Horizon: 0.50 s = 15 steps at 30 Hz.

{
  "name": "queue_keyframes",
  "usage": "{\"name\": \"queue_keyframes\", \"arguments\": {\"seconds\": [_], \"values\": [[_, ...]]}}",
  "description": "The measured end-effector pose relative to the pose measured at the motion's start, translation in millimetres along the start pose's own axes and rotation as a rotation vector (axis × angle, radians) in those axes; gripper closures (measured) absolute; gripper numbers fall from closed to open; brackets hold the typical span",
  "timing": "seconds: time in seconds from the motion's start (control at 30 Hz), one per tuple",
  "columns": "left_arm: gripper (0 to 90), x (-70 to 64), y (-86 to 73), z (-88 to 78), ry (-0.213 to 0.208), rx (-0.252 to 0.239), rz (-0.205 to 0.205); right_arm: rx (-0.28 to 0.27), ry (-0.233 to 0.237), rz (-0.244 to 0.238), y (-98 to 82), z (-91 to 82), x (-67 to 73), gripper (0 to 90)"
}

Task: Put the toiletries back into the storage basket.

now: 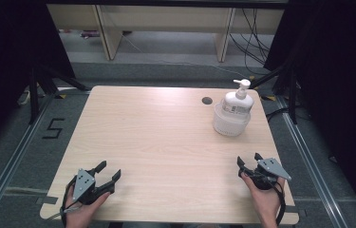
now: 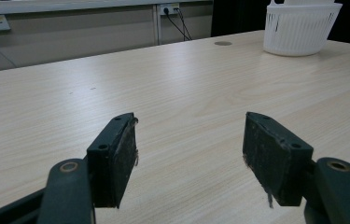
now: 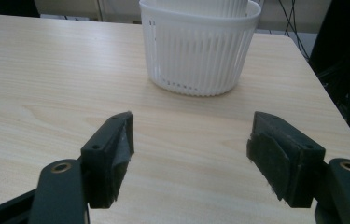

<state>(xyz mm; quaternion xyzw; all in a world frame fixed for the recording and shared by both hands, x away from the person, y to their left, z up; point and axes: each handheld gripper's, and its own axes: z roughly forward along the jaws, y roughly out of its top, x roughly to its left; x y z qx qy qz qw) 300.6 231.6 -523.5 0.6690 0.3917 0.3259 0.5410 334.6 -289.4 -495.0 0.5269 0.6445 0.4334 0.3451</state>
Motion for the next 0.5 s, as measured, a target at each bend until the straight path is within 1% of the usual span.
{"name": "queue_keyframes", "arguments": {"seconds": [0.03,0.1,0.13,0.17,0.2,0.23,0.27,0.3,0.37,0.4,0.43,0.47,0.5], "values": [[34.4,0.1,0.0,-0.1,-0.001,0.001,-0.001,-0.016,-0.012,0.005,-2.2,0.9,1.3,31.4],[34.3,0.2,0.0,-0.1,-0.004,0.001,0.0,-0.008,-0.023,-0.007,-4.9,-0.8,1.0,31.4],[34.3,0.2,0.0,-0.1,-0.005,0.001,-0.001,-0.013,0.0,0.003,-5.6,-2.4,1.7,31.4],[34.3,0.3,0.0,0.1,-0.004,0.0,-0.001,-0.021,0.004,0.033,-6.3,-2.9,4.1,31.4],[34.3,0.4,0.0,0.1,-0.005,0.0,-0.002,-0.032,0.003,-0.008,-6.1,-2.3,0.8,31.4],[34.3,0.6,-0.3,0.9,-0.008,-0.009,-0.003,-0.029,-0.012,-0.006,-6.1,-2.5,1.9,31.4],[34.3,0.8,-0.4,1.3,-0.012,-0.013,-0.003,-0.04,-0.006,-0.015,-5.8,-3.3,1.4,31.4],[34.3,0.8,-0.4,1.1,-0.011,-0.011,-0.005,-0.043,0.008,-0.005,-6.0,-3.6,1.8,31.3],[34.3,0.2,-0.1,0.0,-0.003,0.002,-0.013,-0.03,0.003,-0.01,-6.1,-5.0,2.0,31.1],[34.3,0.2,-0.1,0.2,-0.004,0.0,-0.013,-0.041,0.003,-0.014,-6.7,-4.5,2.1,31.1],[34.3,0.2,-0.1,0.3,-0.003,0.001,-0.013,-0.039,-0.01,0.019,-7.5,-3.9,5.3,31.1],[34.3,0.1,-0.1,0.3,-0.002,0.002,-0.012,-0.044,-0.001,0.022,-7.6,-4.2,5.5,31.0],[34.2,0.0,0.0,0.3,-0.003,0.003,-0.014,-0.05,0.013,0.014,-7.0,-4.9,4.7,30.9]]}}
